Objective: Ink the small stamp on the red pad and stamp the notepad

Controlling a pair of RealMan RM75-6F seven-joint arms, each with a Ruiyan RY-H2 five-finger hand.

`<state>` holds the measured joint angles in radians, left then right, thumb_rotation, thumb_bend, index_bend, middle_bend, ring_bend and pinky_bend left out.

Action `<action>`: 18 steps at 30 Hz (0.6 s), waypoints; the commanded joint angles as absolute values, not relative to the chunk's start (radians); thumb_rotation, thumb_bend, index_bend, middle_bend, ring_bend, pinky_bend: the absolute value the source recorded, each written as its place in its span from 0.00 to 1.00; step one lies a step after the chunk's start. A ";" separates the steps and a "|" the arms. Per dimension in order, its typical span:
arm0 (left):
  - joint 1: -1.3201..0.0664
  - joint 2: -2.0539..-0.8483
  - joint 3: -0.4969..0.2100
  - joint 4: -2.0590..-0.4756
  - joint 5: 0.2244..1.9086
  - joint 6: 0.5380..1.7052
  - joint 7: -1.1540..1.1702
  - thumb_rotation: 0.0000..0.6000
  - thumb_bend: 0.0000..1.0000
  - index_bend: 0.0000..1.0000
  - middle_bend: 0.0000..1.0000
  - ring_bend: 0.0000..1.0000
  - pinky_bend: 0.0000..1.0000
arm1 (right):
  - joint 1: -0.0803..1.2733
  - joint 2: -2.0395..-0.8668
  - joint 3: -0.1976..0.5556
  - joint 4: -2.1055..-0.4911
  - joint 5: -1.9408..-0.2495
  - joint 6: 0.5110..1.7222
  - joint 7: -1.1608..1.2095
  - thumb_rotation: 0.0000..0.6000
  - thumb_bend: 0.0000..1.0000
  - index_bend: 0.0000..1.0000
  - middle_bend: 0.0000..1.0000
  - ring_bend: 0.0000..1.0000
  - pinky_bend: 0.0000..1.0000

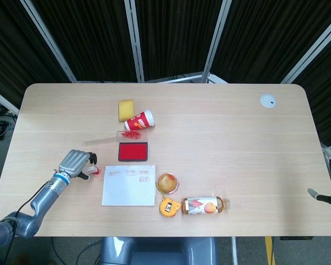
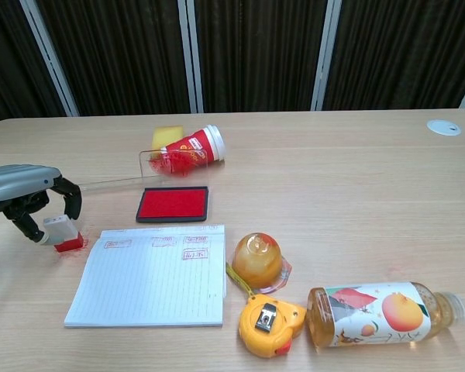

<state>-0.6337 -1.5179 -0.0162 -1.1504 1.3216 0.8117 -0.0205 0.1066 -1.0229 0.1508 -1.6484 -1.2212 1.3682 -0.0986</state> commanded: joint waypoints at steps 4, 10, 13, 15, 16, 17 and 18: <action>-0.632 -1.509 -0.021 -1.164 1.320 0.817 -0.011 1.00 0.16 0.43 0.39 0.83 0.87 | 0.106 -1.022 0.151 -1.650 -1.223 1.369 -0.095 1.00 0.00 0.00 0.00 0.00 0.00; -0.613 -1.439 -0.038 -1.258 1.334 0.885 -0.002 1.00 0.14 0.40 0.36 0.82 0.86 | 0.103 -1.016 0.147 -1.660 -1.238 1.374 -0.088 1.00 0.00 0.00 0.00 0.00 0.00; -0.595 -1.374 -0.046 -1.348 1.344 0.934 0.011 1.00 0.10 0.38 0.33 0.81 0.85 | 0.100 -1.011 0.143 -1.667 -1.249 1.379 -0.082 1.00 0.00 0.00 0.00 0.00 0.00; -0.585 -1.341 -0.049 -1.394 1.346 0.959 0.019 1.00 0.05 0.35 0.29 0.77 0.82 | 0.098 -1.008 0.142 -1.671 -1.255 1.383 -0.079 1.00 0.00 0.00 0.00 0.00 0.00; -0.578 -1.324 -0.051 -1.418 1.347 0.973 0.023 1.00 0.03 0.34 0.28 0.75 0.81 | 0.097 -1.007 0.141 -1.673 -1.258 1.385 -0.077 1.00 0.00 0.00 0.00 0.00 0.00; -0.571 -1.307 -0.052 -1.442 1.349 0.988 0.027 1.00 0.01 0.33 0.25 0.70 0.77 | 0.096 -1.005 0.141 -1.676 -1.262 1.388 -0.075 1.00 0.00 0.00 0.00 0.00 0.00; -0.560 -1.283 -0.053 -1.477 1.354 1.012 0.032 1.00 0.00 0.30 0.21 0.63 0.71 | 0.094 -1.003 0.140 -1.679 -1.267 1.392 -0.071 1.00 0.00 0.00 0.00 0.00 0.00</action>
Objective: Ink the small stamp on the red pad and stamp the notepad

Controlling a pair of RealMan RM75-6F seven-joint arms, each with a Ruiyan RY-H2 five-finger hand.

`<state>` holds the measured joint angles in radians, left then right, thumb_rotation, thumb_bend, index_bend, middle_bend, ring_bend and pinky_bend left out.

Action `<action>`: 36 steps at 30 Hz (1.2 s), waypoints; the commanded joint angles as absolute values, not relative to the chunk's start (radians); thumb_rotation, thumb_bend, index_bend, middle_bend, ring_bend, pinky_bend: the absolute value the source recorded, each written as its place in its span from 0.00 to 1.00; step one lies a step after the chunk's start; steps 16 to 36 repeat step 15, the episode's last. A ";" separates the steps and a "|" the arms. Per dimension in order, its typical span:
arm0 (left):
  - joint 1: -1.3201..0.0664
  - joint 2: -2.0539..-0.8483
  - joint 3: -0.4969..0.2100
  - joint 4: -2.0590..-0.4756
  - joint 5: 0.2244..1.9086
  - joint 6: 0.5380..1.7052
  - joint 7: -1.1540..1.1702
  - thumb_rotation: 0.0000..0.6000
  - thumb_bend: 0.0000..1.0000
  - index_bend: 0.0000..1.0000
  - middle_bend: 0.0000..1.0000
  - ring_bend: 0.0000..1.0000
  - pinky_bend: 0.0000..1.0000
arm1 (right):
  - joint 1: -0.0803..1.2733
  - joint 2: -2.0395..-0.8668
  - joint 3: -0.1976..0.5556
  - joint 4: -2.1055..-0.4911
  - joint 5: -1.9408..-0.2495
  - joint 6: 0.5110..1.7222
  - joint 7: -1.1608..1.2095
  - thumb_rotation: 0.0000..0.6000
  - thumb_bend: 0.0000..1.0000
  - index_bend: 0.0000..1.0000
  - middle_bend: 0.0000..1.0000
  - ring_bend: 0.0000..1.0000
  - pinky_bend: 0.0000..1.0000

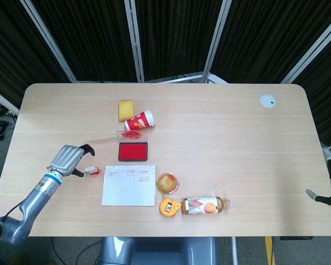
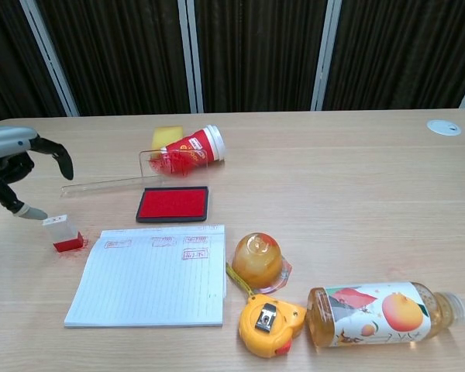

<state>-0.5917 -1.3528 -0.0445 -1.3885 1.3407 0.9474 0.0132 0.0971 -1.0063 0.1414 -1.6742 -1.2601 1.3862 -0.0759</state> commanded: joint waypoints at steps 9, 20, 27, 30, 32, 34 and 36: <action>-0.377 -1.130 -0.039 -1.773 1.364 1.335 0.216 1.00 0.00 0.00 0.00 0.00 0.00 | 0.080 -0.979 0.126 -1.712 -1.331 1.425 -0.036 1.00 0.00 0.00 0.00 0.00 0.00; -0.299 -1.110 -0.014 -1.845 1.392 1.439 0.282 1.00 0.00 0.00 0.00 0.00 0.00 | 0.073 -0.974 0.123 -1.716 -1.361 1.448 -0.020 1.00 0.00 0.00 0.00 0.00 0.00; -0.299 -1.110 -0.014 -1.845 1.392 1.439 0.282 1.00 0.00 0.00 0.00 0.00 0.00 | 0.073 -0.974 0.123 -1.716 -1.361 1.448 -0.020 1.00 0.00 0.00 0.00 0.00 0.00; -0.299 -1.110 -0.014 -1.845 1.392 1.439 0.282 1.00 0.00 0.00 0.00 0.00 0.00 | 0.073 -0.974 0.123 -1.716 -1.361 1.448 -0.020 1.00 0.00 0.00 0.00 0.00 0.00; -0.299 -1.110 -0.014 -1.845 1.392 1.439 0.282 1.00 0.00 0.00 0.00 0.00 0.00 | 0.073 -0.974 0.123 -1.716 -1.361 1.448 -0.020 1.00 0.00 0.00 0.00 0.00 0.00; -0.299 -1.110 -0.014 -1.845 1.392 1.439 0.282 1.00 0.00 0.00 0.00 0.00 0.00 | 0.073 -0.974 0.123 -1.716 -1.361 1.448 -0.020 1.00 0.00 0.00 0.00 0.00 0.00; -0.299 -1.110 -0.014 -1.845 1.392 1.439 0.282 1.00 0.00 0.00 0.00 0.00 0.00 | 0.073 -0.974 0.123 -1.716 -1.361 1.448 -0.020 1.00 0.00 0.00 0.00 0.00 0.00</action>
